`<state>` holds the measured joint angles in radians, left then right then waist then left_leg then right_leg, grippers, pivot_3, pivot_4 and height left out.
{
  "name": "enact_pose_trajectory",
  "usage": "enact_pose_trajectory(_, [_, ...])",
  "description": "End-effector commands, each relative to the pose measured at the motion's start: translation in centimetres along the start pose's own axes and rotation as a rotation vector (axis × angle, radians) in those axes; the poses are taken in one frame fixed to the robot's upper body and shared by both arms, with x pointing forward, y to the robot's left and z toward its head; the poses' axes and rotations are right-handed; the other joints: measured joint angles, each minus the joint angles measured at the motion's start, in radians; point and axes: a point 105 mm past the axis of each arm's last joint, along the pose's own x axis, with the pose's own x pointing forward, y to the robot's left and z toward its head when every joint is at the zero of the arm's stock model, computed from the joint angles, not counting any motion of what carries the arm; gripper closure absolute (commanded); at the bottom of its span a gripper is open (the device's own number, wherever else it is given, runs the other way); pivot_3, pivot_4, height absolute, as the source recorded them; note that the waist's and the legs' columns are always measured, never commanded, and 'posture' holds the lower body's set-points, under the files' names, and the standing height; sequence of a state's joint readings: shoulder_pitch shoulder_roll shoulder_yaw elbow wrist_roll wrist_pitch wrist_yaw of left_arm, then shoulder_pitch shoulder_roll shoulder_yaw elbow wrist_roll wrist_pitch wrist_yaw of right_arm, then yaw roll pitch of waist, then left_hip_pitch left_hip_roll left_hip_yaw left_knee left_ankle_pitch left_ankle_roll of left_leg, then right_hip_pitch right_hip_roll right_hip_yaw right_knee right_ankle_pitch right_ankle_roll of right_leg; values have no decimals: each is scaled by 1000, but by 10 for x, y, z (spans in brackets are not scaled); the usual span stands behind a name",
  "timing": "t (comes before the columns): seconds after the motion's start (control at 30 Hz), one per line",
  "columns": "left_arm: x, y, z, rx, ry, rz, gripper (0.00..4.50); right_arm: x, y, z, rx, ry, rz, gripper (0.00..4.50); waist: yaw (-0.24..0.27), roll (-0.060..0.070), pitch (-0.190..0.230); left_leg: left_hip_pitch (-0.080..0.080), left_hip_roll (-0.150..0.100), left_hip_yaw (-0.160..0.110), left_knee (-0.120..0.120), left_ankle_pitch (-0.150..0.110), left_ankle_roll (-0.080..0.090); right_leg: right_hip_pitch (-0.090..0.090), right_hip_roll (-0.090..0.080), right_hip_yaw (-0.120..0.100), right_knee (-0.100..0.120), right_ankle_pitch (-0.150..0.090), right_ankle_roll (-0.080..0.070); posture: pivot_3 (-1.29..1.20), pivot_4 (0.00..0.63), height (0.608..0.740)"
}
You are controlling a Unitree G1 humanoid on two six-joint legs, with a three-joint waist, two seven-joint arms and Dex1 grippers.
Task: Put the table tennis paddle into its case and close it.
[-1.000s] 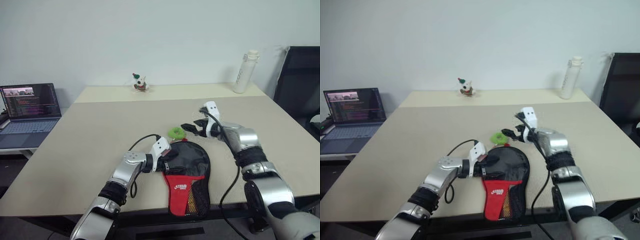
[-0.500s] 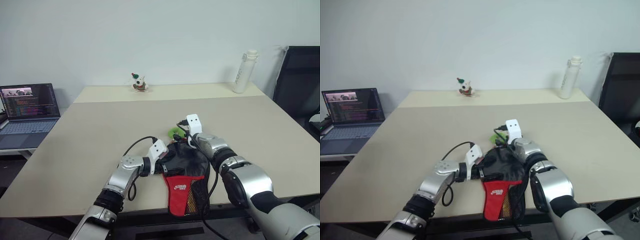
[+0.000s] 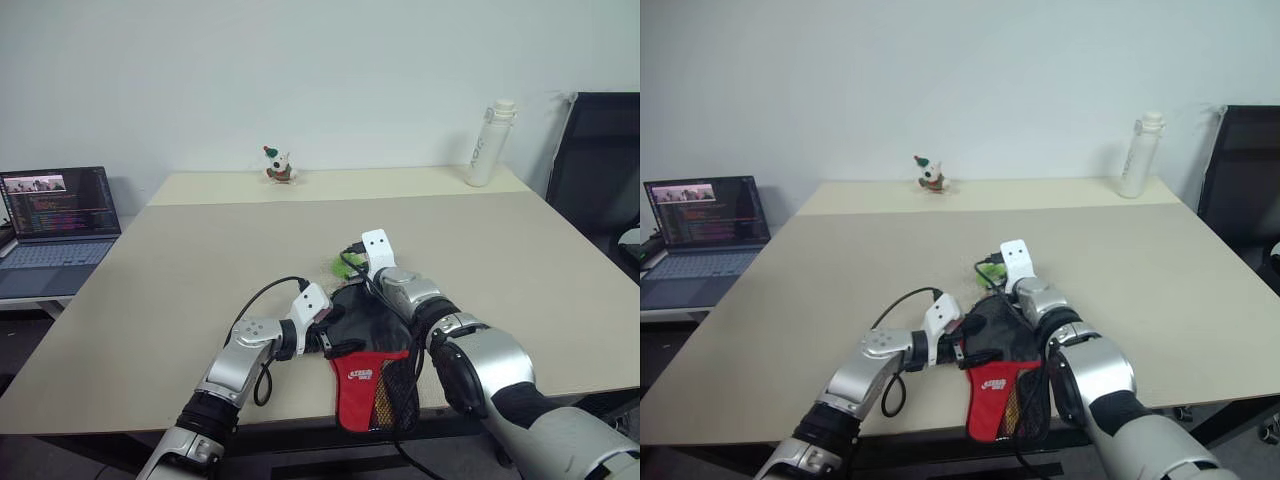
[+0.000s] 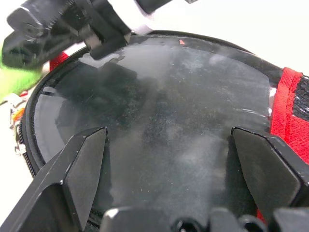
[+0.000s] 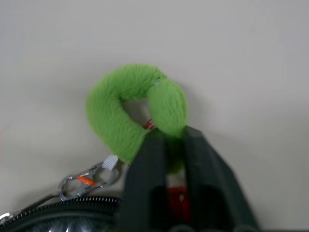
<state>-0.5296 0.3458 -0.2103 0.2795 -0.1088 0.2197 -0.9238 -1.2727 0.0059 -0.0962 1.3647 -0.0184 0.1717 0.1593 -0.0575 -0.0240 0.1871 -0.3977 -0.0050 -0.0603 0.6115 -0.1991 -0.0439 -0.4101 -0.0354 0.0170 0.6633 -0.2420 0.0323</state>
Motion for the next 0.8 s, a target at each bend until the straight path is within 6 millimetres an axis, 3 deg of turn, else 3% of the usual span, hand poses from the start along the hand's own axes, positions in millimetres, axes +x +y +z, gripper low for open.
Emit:
enact_pose_trajectory(0.03, [11,0,5,58,7,-19,0,-2,-2,28,-18,-80,-1,4436,1,0,0,0,0,0,0,0,0,0,0,0,0,0,0,0,150,740])
enact_pose_trajectory(0.2, [30,-3,9,109,10,-77,0,-3,-2,35,-9,-99,8,4436,3,0,0,-1,-1,0,0,0,0,0,0,0,-1,0,0,0,150,740])
enact_pose_trajectory(0.43, [46,-8,-11,87,77,-145,0,-7,-16,45,-1,-135,-27,4436,2,0,0,0,0,0,0,0,0,0,0,0,0,0,0,0,150,740])
enact_pose_trajectory(0.8, [51,-13,-28,48,104,-177,0,-32,-107,43,-101,-154,-274,4436,10,0,-1,3,-1,0,1,0,0,4,-1,0,-1,-2,4,0,150,740])
